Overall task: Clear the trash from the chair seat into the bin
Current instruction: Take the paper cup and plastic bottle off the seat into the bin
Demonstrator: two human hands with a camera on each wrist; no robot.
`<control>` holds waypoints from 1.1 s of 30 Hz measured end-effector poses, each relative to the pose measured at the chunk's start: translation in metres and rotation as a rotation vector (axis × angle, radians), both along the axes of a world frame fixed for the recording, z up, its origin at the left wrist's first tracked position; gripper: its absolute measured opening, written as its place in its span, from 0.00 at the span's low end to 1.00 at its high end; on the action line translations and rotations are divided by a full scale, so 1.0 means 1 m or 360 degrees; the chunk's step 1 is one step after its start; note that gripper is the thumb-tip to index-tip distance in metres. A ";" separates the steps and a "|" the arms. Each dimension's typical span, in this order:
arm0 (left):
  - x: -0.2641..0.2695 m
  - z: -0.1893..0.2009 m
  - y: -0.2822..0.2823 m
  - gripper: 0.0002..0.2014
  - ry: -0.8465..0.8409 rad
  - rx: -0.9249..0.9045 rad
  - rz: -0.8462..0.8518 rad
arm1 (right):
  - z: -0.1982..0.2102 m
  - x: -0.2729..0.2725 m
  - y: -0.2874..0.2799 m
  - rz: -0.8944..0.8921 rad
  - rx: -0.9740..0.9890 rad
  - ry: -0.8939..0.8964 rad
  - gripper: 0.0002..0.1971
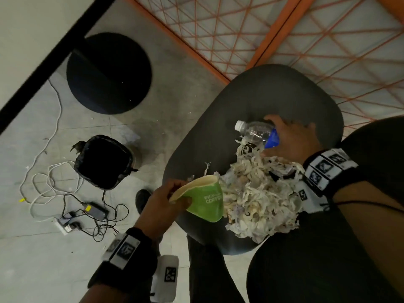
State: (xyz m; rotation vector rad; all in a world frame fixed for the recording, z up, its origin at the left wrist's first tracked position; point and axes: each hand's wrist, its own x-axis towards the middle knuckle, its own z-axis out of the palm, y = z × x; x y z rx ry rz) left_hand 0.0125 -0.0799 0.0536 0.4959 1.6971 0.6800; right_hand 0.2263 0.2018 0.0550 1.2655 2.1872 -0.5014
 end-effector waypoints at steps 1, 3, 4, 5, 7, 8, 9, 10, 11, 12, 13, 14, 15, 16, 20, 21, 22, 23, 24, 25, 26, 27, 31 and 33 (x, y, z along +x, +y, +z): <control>-0.006 0.006 -0.008 0.14 -0.0007 0.0025 0.0028 | 0.010 -0.002 -0.001 -0.0056 0.0007 0.0021 0.51; -0.019 0.016 -0.027 0.16 -0.0042 0.0046 0.0074 | 0.028 -0.009 -0.011 -0.0147 0.0011 0.0111 0.50; -0.026 0.019 -0.038 0.17 -0.0061 0.0031 0.0110 | 0.035 -0.016 -0.019 -0.0192 -0.0006 0.0204 0.48; -0.033 0.020 -0.051 0.18 -0.0060 -0.0011 0.0165 | 0.041 -0.026 -0.029 -0.0239 -0.0050 0.0320 0.47; -0.050 0.014 -0.079 0.19 -0.0001 -0.0122 0.0306 | 0.049 -0.055 -0.057 -0.0275 -0.0210 0.0542 0.44; -0.060 0.008 -0.094 0.21 0.0040 -0.0173 0.0369 | 0.047 -0.072 -0.073 -0.0239 -0.0298 0.0602 0.43; -0.071 0.000 -0.109 0.23 0.0093 -0.0221 0.0429 | 0.044 -0.090 -0.091 -0.0175 -0.0387 0.0639 0.43; -0.083 -0.007 -0.122 0.25 0.0146 -0.0271 0.0479 | 0.037 -0.110 -0.109 -0.0114 -0.0473 0.0675 0.43; -0.096 -0.015 -0.134 0.25 0.0191 -0.0305 0.0528 | 0.024 -0.130 -0.127 -0.0063 -0.0548 0.0713 0.43; -0.109 -0.025 -0.147 0.23 0.0232 -0.0330 0.0577 | 0.008 -0.151 -0.146 -0.0031 -0.0617 0.0744 0.43; -0.123 -0.035 -0.156 0.22 0.0275 -0.0341 0.0625 | -0.010 -0.173 -0.165 -0.0011 -0.0681 0.0768 0.42; -0.136 -0.044 -0.162 0.22 0.0323 -0.0345 0.0677 | -0.029 -0.195 -0.184 -0.0003 -0.0743 0.0797 0.42; -0.151 -0.056 -0.168 0.23 0.0376 -0.0351 0.0725 | -0.050 -0.219 -0.202 0.0012 -0.0799 0.0841 0.42; -0.163 -0.066 -0.169 0.25 0.0426 -0.0346 0.0760 | -0.069 -0.240 -0.217 0.0042 -0.0834 0.0887 0.42; -0.214 -0.120 -0.176 0.24 0.0633 -0.0349 0.0807 | -0.146 -0.326 -0.271 0.0222 -0.0752 0.0975 0.39; -0.225 -0.135 -0.177 0.23 0.0674 -0.0348 0.0824 | -0.164 -0.343 -0.282 0.0234 -0.0743 0.1023 0.37; -0.234 -0.151 -0.177 0.24 0.0712 -0.0360 0.0834 | -0.181 -0.358 -0.290 0.0235 -0.0735 0.1084 0.35; -0.242 -0.165 -0.177 0.25 0.0752 -0.0378 0.0836 | -0.198 -0.369 -0.297 0.0224 -0.0738 0.1121 0.34; -0.250 -0.179 -0.177 0.26 0.0792 -0.0398 0.0834 | -0.215 -0.378 -0.303 0.0199 -0.0746 0.1133 0.34; -0.256 -0.193 -0.176 0.27 0.0814 -0.0399 0.0828 | -0.229 -0.385 -0.307 0.0173 -0.0751 0.1119 0.35; -0.261 -0.207 -0.175 0.27 0.0824 -0.0378 0.0820 | -0.243 -0.391 -0.310 0.0158 -0.0749 0.1093 0.37; -0.266 -0.219 -0.173 0.26 0.0830 -0.0362 0.0803 | -0.255 -0.395 -0.312 0.0151 -0.0739 0.1067 0.38; -0.276 -0.263 -0.166 0.24 0.0815 -0.0447 0.0694 | -0.292 -0.399 -0.309 0.0117 -0.0829 0.0952 0.41; -0.275 -0.272 -0.160 0.26 0.0752 -0.0523 0.0621 | -0.298 -0.395 -0.304 0.0089 -0.0890 0.0834 0.44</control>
